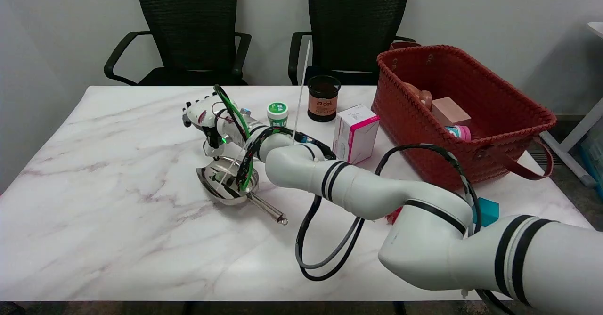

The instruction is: Pick up the green gum jar.

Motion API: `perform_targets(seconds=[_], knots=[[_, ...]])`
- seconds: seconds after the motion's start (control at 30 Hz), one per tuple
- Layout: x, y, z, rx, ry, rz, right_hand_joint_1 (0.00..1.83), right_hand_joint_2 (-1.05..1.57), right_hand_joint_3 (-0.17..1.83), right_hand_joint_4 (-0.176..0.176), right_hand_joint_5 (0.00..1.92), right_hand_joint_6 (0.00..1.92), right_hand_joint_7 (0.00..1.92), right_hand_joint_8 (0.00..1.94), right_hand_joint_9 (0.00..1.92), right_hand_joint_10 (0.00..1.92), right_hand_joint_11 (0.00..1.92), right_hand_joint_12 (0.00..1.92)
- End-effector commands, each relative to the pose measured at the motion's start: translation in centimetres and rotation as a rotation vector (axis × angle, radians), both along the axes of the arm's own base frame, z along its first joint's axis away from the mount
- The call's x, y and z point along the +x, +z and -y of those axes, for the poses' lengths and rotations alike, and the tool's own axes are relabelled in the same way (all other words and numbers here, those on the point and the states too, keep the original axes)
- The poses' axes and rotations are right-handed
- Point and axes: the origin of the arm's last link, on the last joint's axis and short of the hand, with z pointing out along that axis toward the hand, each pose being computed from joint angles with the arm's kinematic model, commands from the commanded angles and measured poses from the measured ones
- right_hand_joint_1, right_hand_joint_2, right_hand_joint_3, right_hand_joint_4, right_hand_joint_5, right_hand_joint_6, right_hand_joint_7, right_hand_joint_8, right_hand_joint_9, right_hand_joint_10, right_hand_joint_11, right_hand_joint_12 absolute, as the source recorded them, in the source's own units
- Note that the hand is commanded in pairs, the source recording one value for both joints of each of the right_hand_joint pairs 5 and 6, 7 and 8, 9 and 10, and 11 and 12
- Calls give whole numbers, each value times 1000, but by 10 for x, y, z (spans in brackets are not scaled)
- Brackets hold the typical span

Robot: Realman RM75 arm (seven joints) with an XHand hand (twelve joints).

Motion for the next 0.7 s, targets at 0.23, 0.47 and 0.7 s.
perform_targets(seconds=[0.23, 0.47, 0.7], knots=[[3, -1, 1, -10, -2, 45, 1210, 773, 843, 0, 425, 425, 1041, 1041, 995, 995, 700, 700], [3, -7, -5, 4, 15, 57, 1208, 768, 826, 0, 398, 398, 1038, 1038, 995, 995, 701, 701], [3, -10, -10, 1, 36, 94, 1215, 638, 889, 0, 270, 270, 982, 982, 909, 909, 579, 579]])
